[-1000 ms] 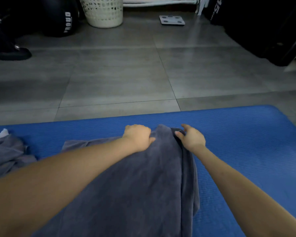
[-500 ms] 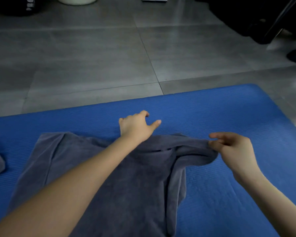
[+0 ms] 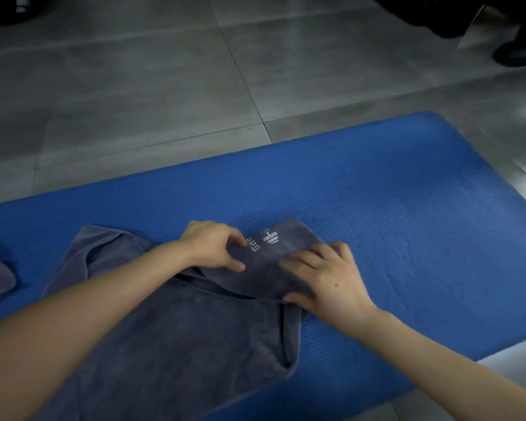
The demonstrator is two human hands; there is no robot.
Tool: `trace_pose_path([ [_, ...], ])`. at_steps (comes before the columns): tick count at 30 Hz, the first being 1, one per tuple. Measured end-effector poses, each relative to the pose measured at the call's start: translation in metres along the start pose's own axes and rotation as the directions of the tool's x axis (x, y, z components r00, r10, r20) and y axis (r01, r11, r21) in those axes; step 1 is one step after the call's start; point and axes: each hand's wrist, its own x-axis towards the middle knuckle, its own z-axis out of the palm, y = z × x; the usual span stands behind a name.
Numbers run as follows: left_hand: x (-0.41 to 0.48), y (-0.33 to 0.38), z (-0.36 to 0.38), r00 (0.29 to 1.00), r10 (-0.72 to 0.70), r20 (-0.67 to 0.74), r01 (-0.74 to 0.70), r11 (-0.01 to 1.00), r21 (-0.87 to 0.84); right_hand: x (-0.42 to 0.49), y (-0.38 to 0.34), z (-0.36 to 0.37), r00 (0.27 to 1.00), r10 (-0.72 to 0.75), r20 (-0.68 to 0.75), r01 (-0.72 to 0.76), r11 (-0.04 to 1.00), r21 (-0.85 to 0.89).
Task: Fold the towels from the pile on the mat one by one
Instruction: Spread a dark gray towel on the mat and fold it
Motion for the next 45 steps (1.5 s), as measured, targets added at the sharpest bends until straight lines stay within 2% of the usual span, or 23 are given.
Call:
trace_pose_path([
  [3, -0.005, -0.015, 0.012, 0.999, -0.014, 0.039, 0.013, 0.999, 0.035, 0.02, -0.015, 0.028, 0.982, -0.137, 0.127, 0.157, 0.975, -0.16],
  [5, -0.007, -0.026, 0.019, 0.999, -0.035, -0.036, 0.037, 0.997, 0.072, 0.025, -0.017, 0.035, 0.986, -0.149, 0.075, 0.159, 0.975, -0.157],
  [7, -0.009, -0.033, 0.021, 0.994, -0.054, -0.092, 0.056, 0.998, 0.021, 0.028, -0.017, 0.023, 0.999, -0.044, -0.021, 0.044, 0.999, 0.005],
  [9, -0.011, -0.036, 0.02, 0.995, -0.057, -0.085, 0.048, 0.993, -0.111, 0.033, -0.019, -0.005, 0.979, 0.176, -0.098, -0.156, 0.97, 0.186],
  [10, -0.012, -0.036, 0.017, 0.996, -0.053, -0.076, 0.036, 0.977, -0.211, 0.037, -0.016, -0.02, 0.955, 0.291, -0.059, -0.265, 0.926, 0.269],
  [11, -0.013, -0.035, 0.012, 0.996, -0.045, -0.083, 0.017, 0.948, -0.317, 0.041, -0.012, -0.032, 0.922, 0.385, 0.043, -0.374, 0.854, 0.362],
  [13, -0.014, -0.033, -0.009, 0.986, -0.036, -0.163, -0.043, 0.888, -0.458, 0.049, -0.002, -0.057, 0.838, 0.471, 0.274, -0.538, 0.632, 0.558],
  [15, -0.019, -0.024, -0.045, 0.973, -0.009, -0.232, -0.113, 0.852, -0.511, 0.055, 0.009, -0.081, 0.78, 0.485, 0.394, -0.592, 0.371, 0.715],
  [16, -0.023, -0.017, -0.066, 0.968, 0.031, -0.248, -0.16, 0.838, -0.522, 0.055, 0.013, -0.093, 0.77, 0.481, 0.418, -0.593, 0.3, 0.747],
  [17, -0.027, -0.008, -0.087, 0.961, 0.081, -0.265, -0.211, 0.835, -0.507, 0.053, 0.017, -0.104, 0.768, 0.479, 0.426, -0.591, 0.271, 0.76],
  [20, -0.041, 0.029, -0.146, 0.926, 0.207, -0.317, -0.332, 0.845, -0.418, 0.042, 0.025, -0.132, 0.796, 0.482, 0.366, -0.552, 0.328, 0.767],
  [24, -0.046, 0.07, -0.191, 0.893, 0.299, -0.336, -0.393, 0.882, -0.26, 0.035, 0.011, -0.161, 0.858, 0.508, 0.077, -0.348, 0.463, 0.815],
  [27, -0.042, 0.1, -0.2, 0.876, 0.373, -0.307, -0.421, 0.901, -0.106, 0.045, -0.001, -0.164, 0.865, 0.502, -0.009, -0.302, 0.534, 0.79],
  [28, -0.04, 0.109, -0.201, 0.865, 0.385, -0.321, -0.427, 0.901, -0.071, 0.049, 0.0, -0.16, 0.844, 0.537, -0.017, -0.312, 0.517, 0.797],
  [30, -0.034, 0.121, -0.199, 0.836, 0.374, -0.402, -0.412, 0.911, -0.008, 0.054, 0.007, -0.154, 0.749, 0.662, -0.023, -0.329, 0.402, 0.854],
  [32, -0.025, 0.122, -0.191, 0.8, 0.338, -0.495, -0.374, 0.927, 0.028, 0.045, 0.028, -0.143, 0.612, 0.79, -0.019, -0.377, 0.313, 0.872],
  [34, -0.016, 0.116, -0.179, 0.788, 0.273, -0.552, -0.317, 0.948, 0.016, 0.021, 0.061, -0.126, 0.458, 0.889, 0.013, -0.486, 0.239, 0.841],
  [36, -0.006, 0.107, -0.161, 0.818, 0.16, -0.553, -0.243, 0.967, -0.079, -0.01, 0.094, -0.101, 0.322, 0.942, 0.094, -0.687, 0.165, 0.707],
  [38, 0.007, 0.096, -0.138, 0.865, 0.046, -0.5, -0.147, 0.975, -0.165, -0.042, 0.115, -0.074, 0.235, 0.948, 0.214, -0.906, 0.134, 0.402],
  [39, 0.015, 0.091, -0.125, 0.883, 0.005, -0.469, -0.107, 0.976, -0.19, -0.056, 0.121, -0.061, 0.2, 0.945, 0.259, -0.956, 0.131, 0.262],
  [41, 0.028, 0.083, -0.101, 0.913, -0.063, -0.404, -0.027, 0.977, -0.212, -0.073, 0.127, -0.04, 0.187, 0.943, 0.276, -0.98, 0.16, 0.119],
  [43, 0.04, 0.082, -0.08, 0.936, -0.126, -0.328, 0.06, 0.977, -0.205, -0.076, 0.133, -0.027, 0.237, 0.941, 0.24, -0.971, 0.221, 0.094],
  [45, 0.051, 0.084, -0.062, 0.958, -0.168, -0.234, 0.122, 0.973, -0.197, -0.07, 0.137, -0.02, 0.313, 0.924, 0.221, -0.945, 0.28, 0.168],
])
